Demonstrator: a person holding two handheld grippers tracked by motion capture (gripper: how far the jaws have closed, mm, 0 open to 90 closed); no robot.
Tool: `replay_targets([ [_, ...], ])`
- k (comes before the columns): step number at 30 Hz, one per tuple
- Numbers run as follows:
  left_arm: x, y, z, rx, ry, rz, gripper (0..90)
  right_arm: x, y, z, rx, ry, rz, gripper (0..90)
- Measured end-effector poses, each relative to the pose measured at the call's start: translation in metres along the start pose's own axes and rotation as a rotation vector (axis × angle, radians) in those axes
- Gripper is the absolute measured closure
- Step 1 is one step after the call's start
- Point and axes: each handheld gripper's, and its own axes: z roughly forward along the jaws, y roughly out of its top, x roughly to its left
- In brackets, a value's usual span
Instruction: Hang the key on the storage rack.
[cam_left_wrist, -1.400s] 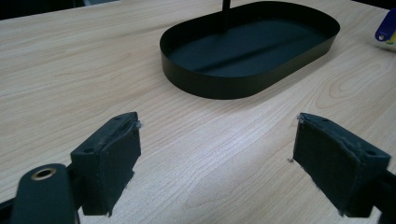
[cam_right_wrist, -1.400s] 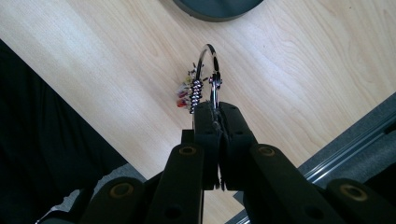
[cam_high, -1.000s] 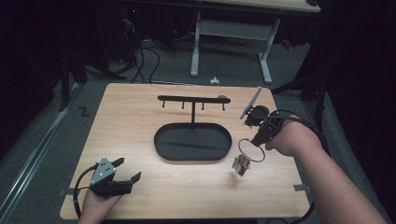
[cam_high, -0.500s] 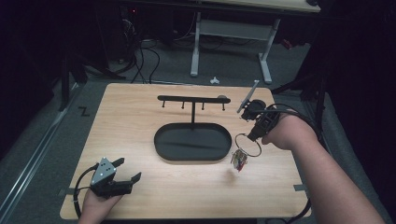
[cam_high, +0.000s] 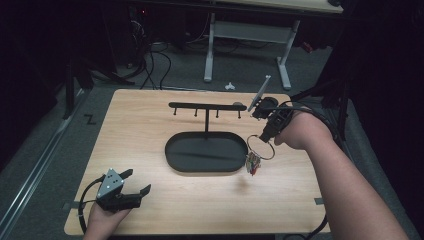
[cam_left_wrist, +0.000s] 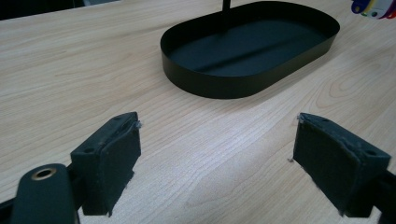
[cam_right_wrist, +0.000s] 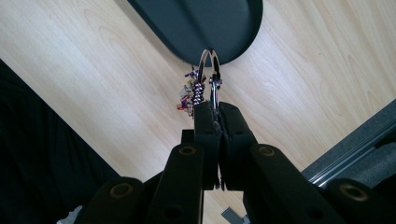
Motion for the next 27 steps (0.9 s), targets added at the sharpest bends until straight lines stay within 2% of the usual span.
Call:
replay_targets([
  [12,0.002,0.000,0.000,0.000,0.000,-0.001,15.6,-0.005,0.029,0.002,-0.003,-0.004,-0.010,87.5],
  [27,0.002,-0.001,-0.002,0.006,0.001,-0.001,15.5,-0.020,0.051,0.013,-0.010,-0.003,0.000,87.5],
])
